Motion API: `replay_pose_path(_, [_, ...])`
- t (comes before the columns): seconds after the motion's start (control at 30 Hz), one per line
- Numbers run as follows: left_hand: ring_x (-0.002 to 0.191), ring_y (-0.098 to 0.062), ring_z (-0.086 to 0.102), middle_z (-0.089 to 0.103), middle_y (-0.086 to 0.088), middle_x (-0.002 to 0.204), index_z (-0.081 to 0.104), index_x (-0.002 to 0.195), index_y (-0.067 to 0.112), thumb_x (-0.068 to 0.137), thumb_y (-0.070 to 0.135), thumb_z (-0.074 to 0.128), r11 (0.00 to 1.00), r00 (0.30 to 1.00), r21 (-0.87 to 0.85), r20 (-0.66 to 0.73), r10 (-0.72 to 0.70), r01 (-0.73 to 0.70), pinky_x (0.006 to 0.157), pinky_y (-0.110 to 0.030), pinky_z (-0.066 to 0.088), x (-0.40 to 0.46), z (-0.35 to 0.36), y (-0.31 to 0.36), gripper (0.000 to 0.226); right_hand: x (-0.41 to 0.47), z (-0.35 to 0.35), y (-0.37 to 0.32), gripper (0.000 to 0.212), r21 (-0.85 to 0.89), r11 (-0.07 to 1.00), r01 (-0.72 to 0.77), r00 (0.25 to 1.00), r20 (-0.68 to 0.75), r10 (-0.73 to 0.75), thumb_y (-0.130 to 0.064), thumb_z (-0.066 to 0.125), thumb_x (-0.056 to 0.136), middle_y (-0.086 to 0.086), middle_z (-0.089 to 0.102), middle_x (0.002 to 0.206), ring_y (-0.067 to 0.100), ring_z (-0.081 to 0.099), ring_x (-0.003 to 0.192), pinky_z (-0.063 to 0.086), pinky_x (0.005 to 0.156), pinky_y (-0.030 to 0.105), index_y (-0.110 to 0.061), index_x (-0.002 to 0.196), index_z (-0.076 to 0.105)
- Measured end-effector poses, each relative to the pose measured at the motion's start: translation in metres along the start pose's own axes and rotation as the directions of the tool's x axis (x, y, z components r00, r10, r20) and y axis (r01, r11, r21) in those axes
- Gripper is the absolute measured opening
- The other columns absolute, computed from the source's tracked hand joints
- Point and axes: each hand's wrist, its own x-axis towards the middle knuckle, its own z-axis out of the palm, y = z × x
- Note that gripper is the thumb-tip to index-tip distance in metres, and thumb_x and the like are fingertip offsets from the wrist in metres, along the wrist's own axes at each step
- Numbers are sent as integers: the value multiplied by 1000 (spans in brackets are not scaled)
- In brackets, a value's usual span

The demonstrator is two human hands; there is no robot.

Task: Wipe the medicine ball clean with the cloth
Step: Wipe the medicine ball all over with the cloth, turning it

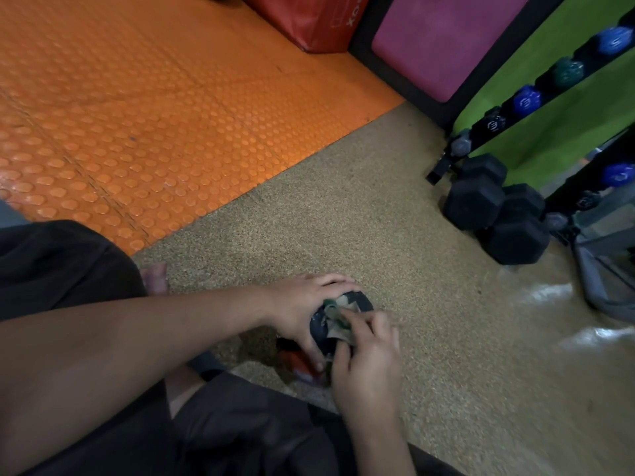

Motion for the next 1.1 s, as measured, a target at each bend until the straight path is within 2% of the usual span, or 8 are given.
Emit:
replay_pose_path(0.1, [156,-19,16,-3,29,169,0,162,53,60,69,92,1000,1000,3,-6,-21,21,123,-37,17,-3,-1,0,139,2,-3,2,47,1,1000,20,1000,24,-20,-8,66,79,-7,53,110,18,47,96,50,79,36,-26,123,71])
replay_pose_path(0.3, [154,-29,22,-1,29,167,0,160,54,54,78,88,999,999,22,-6,-36,36,126,-53,26,5,2,7,140,16,-2,27,28,84,951,-297,951,-69,303,-5,62,87,1,58,111,30,60,101,50,82,38,-10,112,72])
replay_pose_path(0.43, [156,-18,14,-3,28,168,1,163,51,63,62,94,1000,1000,1,7,-19,19,125,-40,18,-3,-3,8,137,-1,-4,-6,44,-47,998,32,999,10,-31,-8,66,83,-6,56,113,19,50,96,50,76,33,-24,124,71])
replay_pose_path(0.5, [157,-16,11,-4,27,169,1,164,49,66,60,94,1000,1000,-1,-2,-12,12,125,-38,16,-6,-4,9,135,-3,-3,-7,47,-37,995,91,995,43,-89,-8,65,81,-8,56,114,19,50,95,52,76,34,-26,124,71])
replay_pose_path(0.7, [157,-24,12,-6,31,167,-1,162,51,58,72,91,999,999,23,0,-36,36,127,-48,18,-3,0,11,140,16,-3,43,40,30,949,-315,946,-67,316,-13,51,82,2,63,116,33,61,104,50,87,39,-13,116,73])
replay_pose_path(0.8, [156,-20,14,-4,31,167,2,163,50,57,69,93,1000,1000,15,-6,-12,12,128,-43,18,-1,-1,8,141,2,-5,16,45,-10,993,-121,991,-53,120,-9,57,80,-10,63,116,21,54,97,43,78,29,-24,120,72])
replay_pose_path(0.9, [156,-21,16,-2,31,166,2,163,49,57,68,94,1000,1000,-8,-16,-5,4,128,-41,20,-4,0,3,141,-8,-5,-1,51,-50,994,95,995,5,-95,-6,65,76,-14,62,118,18,52,93,51,74,30,-25,124,72])
replay_pose_path(1.1, [157,-22,14,-8,33,165,-2,163,49,58,73,91,999,1000,32,-3,-27,27,129,-46,19,-2,2,10,142,17,-2,46,47,46,953,-299,951,-69,302,1,61,80,-8,69,118,28,61,102,44,84,33,-23,117,75])
